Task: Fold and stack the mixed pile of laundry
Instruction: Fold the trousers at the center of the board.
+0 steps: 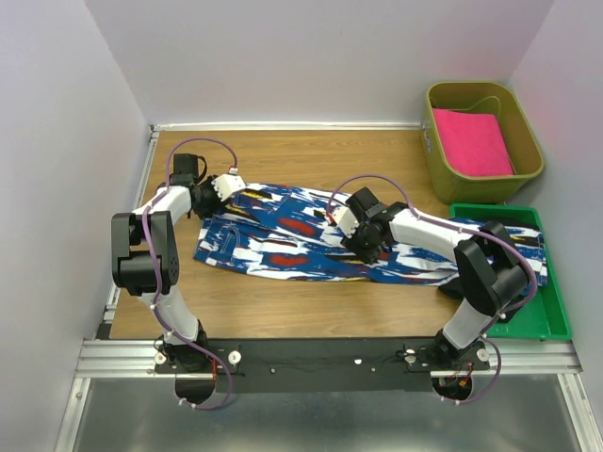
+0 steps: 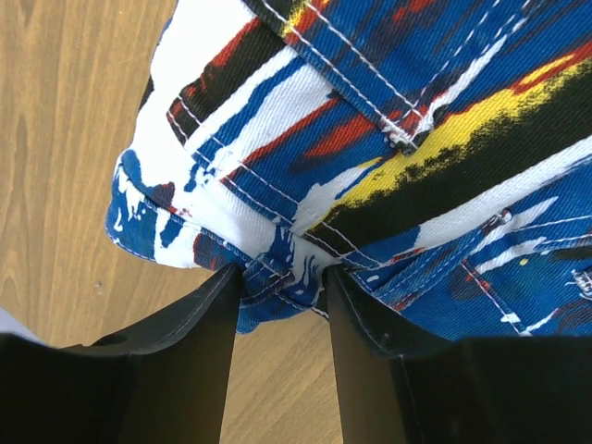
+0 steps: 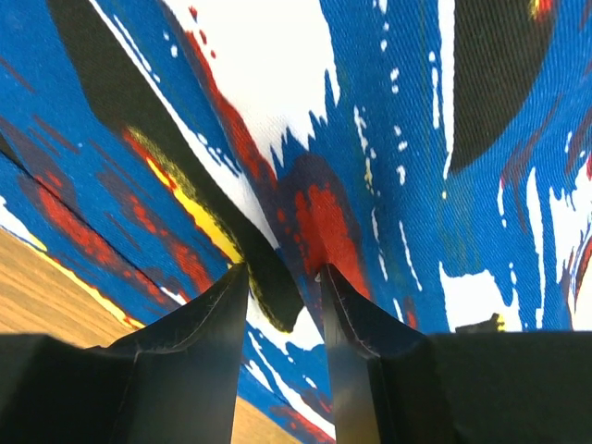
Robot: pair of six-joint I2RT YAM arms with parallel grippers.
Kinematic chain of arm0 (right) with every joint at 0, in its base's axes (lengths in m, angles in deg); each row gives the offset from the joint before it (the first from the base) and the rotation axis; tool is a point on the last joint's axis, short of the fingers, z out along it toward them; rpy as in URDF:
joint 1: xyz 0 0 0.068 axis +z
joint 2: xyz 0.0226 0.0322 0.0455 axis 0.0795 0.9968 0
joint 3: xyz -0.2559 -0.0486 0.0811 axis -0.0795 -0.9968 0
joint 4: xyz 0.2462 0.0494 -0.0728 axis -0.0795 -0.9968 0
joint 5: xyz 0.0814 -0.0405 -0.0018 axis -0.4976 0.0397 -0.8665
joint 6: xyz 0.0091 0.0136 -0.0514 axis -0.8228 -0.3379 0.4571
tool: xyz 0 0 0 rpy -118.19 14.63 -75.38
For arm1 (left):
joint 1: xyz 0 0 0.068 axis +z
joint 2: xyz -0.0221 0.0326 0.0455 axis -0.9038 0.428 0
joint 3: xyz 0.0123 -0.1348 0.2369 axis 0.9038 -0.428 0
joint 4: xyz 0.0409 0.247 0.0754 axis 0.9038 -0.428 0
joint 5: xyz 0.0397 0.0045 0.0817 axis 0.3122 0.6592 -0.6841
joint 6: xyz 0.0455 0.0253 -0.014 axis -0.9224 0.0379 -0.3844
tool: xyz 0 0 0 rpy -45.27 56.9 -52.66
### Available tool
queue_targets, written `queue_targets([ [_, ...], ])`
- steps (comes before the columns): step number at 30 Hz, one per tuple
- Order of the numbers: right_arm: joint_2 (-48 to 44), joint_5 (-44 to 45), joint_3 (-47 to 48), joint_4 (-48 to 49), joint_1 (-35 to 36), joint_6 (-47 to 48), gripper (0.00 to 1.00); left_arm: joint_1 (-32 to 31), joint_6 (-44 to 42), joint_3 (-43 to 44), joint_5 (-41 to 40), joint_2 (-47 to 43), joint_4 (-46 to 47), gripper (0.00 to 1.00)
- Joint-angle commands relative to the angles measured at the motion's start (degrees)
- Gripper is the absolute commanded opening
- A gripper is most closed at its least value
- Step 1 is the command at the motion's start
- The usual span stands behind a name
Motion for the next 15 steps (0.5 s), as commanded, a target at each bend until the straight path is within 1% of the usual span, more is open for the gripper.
queue_targets([
  [1,-2.2,1.0,1.2,-2.6,0.1,1.6,0.45,0.1,-1.1,2.0,-0.8,0.2,-1.0,0.51],
  [3,-2.1,0.8,1.1,-2.7,0.1,1.7,0.44,0.1,-1.2,2.2,-0.5,0.1,-1.2,0.51],
  [5,-2.0,0.7,1.0,-2.5,0.1,1.7,0.38,0.2,-1.2,2.3,-0.4,0.1,-1.4,0.51],
  [10,-1.9,0.7,1.8,-2.3,-0.1,1.6,0.34,0.1,-1.3,2.5,-0.4,0.1,-1.7,0.51],
  [15,-0.8,0.9,0.6,-0.6,-0.5,1.8,0.33,0.1,-1.1,2.7,-0.4,0.4,-1.7,0.51],
])
